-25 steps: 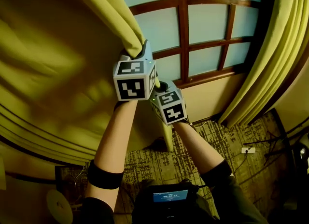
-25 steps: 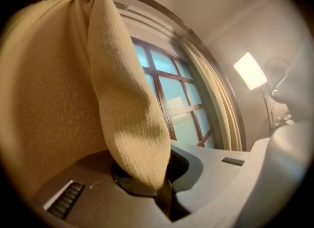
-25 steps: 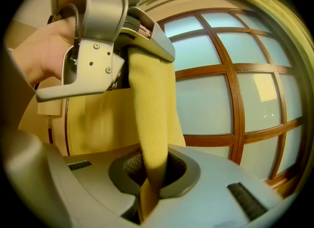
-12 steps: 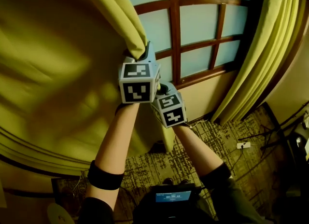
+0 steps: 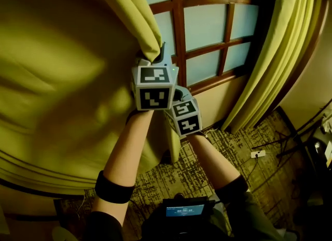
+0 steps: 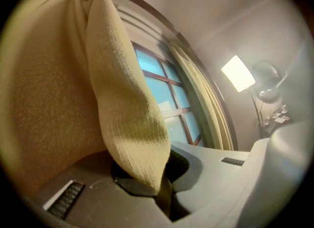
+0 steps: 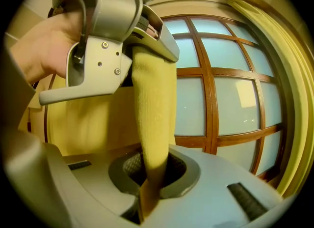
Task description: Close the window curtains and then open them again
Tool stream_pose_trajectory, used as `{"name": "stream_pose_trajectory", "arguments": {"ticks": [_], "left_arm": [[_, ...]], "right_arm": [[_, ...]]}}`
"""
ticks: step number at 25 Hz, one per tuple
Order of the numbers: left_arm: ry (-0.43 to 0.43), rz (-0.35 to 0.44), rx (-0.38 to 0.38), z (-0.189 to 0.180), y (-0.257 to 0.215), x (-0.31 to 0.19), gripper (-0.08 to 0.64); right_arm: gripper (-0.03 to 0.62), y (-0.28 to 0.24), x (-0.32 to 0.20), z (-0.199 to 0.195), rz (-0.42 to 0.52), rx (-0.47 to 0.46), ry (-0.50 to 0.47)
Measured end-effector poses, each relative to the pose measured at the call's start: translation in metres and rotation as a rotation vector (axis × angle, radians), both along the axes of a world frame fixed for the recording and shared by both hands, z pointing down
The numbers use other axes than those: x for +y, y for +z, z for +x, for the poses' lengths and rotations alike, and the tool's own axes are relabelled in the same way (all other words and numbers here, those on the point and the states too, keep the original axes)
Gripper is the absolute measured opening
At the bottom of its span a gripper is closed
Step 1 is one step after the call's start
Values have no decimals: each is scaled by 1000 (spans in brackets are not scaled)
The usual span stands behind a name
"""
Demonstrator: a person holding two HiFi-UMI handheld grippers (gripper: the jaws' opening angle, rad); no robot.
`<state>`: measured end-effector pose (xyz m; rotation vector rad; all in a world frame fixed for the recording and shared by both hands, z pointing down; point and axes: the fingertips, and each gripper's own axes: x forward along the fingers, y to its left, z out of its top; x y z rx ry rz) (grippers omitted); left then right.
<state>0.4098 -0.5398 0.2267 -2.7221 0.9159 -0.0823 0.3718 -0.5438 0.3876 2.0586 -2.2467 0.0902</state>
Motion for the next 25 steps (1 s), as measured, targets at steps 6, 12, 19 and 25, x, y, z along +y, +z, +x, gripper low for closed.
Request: {"name": "stream_pose_trajectory", "arguments": {"ticks": [6,12,19,25], "left_arm": [[36,-6,-10,48,5,9,8],[78,-10,-10,93,10,29,6],[80,-87,11,98,13,44,8],[-24,-68,-3,66,20,45,9]], "right_arm": [[31,5,5,45,-19,-13,36],[31,15,19,92,-16,-29,67],[32,14,38,101,-36,-27,11],[34,16,60,82,-47,-11,-74]]}}
